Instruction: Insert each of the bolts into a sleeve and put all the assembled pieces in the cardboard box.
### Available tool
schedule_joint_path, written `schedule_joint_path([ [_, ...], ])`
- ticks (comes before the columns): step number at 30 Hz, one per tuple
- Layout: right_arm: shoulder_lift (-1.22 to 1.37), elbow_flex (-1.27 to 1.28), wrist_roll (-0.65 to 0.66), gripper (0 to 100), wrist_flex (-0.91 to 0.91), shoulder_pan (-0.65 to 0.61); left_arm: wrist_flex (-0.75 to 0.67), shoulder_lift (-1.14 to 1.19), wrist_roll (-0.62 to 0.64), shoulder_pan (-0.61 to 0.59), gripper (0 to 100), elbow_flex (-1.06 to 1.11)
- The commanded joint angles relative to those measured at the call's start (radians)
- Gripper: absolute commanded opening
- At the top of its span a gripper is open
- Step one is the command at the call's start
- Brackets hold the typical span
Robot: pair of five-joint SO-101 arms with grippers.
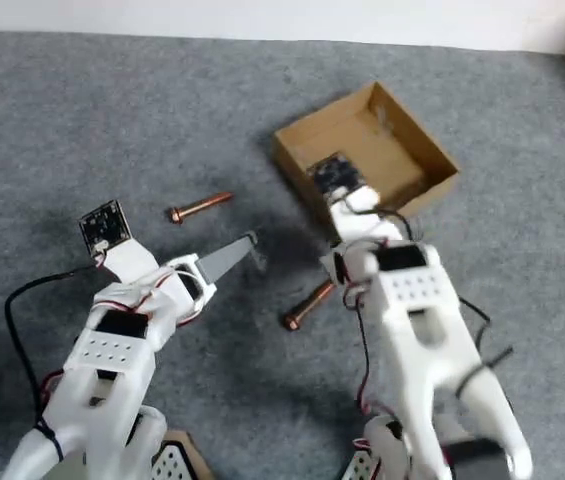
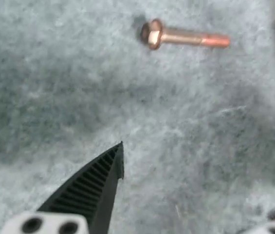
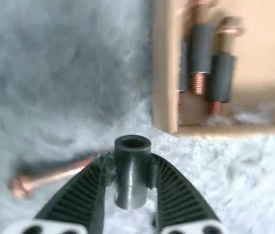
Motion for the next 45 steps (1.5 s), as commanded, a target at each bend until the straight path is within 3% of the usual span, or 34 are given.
schedule_joint_path([
  [1,-0.174,0.012,-0.209,0.5,0.041,-0.016,0.009,-0.004,0.012,-0.013,53,-0.054],
  [4,-0.234,0.068,-0.311,0.5,0.053,-0.019,0.014,-0.005,0.078,-0.019,53,-0.07],
  [7,-0.26,0.137,-0.325,0.5,0.038,-0.019,0.009,-0.007,0.133,-0.019,53,-0.077],
  [14,-0.266,0.332,-0.319,0.5,-0.174,-0.021,0.011,-0.015,0.11,-0.021,53,-0.047],
  [18,-0.266,0.384,-0.319,0.5,-0.232,-0.018,0.025,-0.005,0.298,-0.041,53,-0.101],
  [21,-0.266,0.387,-0.319,0.5,-0.24,-0.019,0.123,-0.005,0.327,-0.042,50,-0.165],
  [28,-0.265,0.394,-0.319,0.5,-0.259,-0.019,0.385,-0.002,0.562,-0.038,36,-0.358],
  [33,-0.259,0.394,-0.319,0.5,-0.259,-0.019,0.437,0.01,0.713,-0.019,35,-0.4],
  [42,-0.257,0.395,-0.319,0.5,-0.259,-0.019,0.512,0.504,0.948,-0.019,35,-0.677],
  [45,-0.257,0.395,-0.319,0.5,-0.259,-0.019,0.522,0.627,1.017,-0.018,30,-0.794],
])
